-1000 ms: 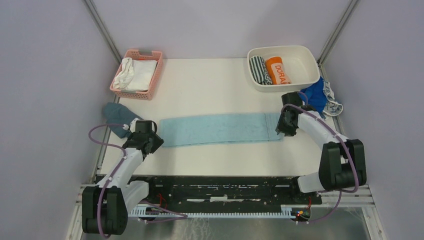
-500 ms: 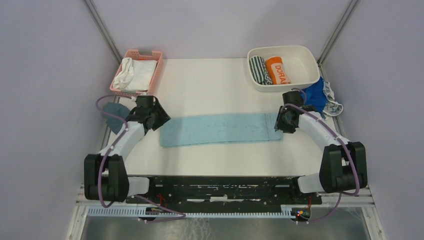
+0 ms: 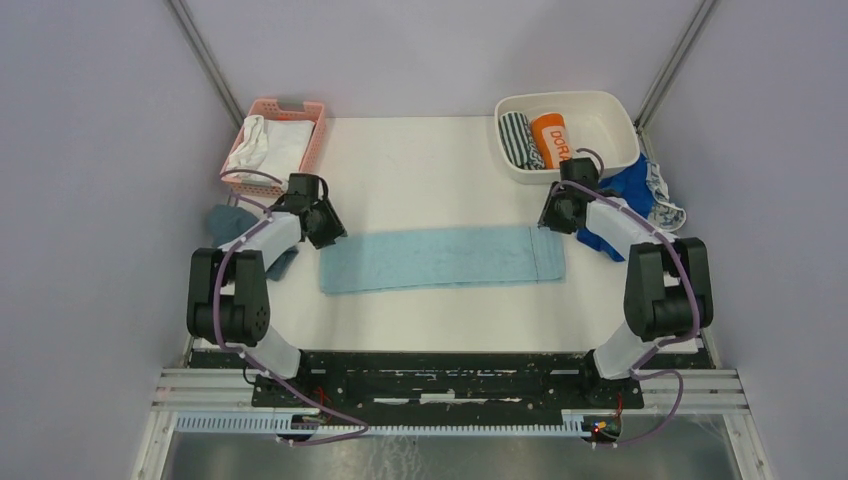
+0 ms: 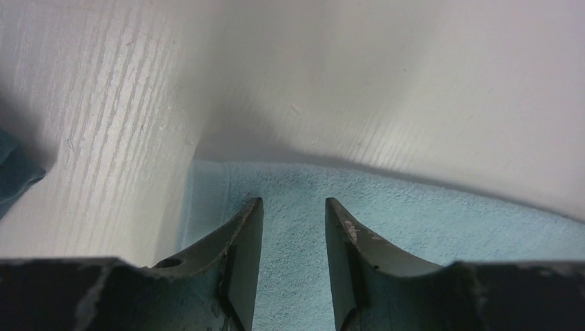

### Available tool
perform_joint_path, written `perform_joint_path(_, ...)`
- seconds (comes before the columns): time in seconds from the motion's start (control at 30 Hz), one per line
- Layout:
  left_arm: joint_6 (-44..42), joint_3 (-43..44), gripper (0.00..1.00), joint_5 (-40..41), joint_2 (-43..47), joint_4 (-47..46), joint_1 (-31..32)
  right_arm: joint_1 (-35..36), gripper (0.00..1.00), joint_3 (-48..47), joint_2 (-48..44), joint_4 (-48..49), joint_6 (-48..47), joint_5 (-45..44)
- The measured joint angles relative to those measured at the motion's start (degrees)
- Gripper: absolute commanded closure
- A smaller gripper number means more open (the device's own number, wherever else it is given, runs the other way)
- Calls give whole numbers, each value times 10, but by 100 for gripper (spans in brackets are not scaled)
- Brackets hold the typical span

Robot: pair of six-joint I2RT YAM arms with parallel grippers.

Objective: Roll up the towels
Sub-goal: Fold the towel at the center of the board.

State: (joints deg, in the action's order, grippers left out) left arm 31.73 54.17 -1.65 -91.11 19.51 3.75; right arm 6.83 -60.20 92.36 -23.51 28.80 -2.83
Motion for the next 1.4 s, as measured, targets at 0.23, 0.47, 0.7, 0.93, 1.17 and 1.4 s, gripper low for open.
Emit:
perform_joint_path(0.23, -2, -8, 61, 16, -34, 0, 0, -48, 64, -3, 93, 30, 24, 6)
perform_joint_path(0.47, -2, -13, 54, 23, -38, 1, 1, -72, 63, -4, 96, 46, 33, 18)
perform_joint_path(0.7, -8, -13, 50, 52, 15, 29, 53, -72, 60, 13, 34, 6, 24, 52)
perform_joint_path(0.93, 2, -90, 52, 64, 138, 23, 70, -67, 60, 78, -56, -16, 11, 95)
perform_joint_path(1.17, 46, -191, 57, 80, 150, 3, 68, -71, 62, 143, -58, -56, 10, 64)
perform_joint_path(1.4, 69, -198, 50, 97, 158, -7, 67, -81, 57, 143, -64, -69, 15, 39)
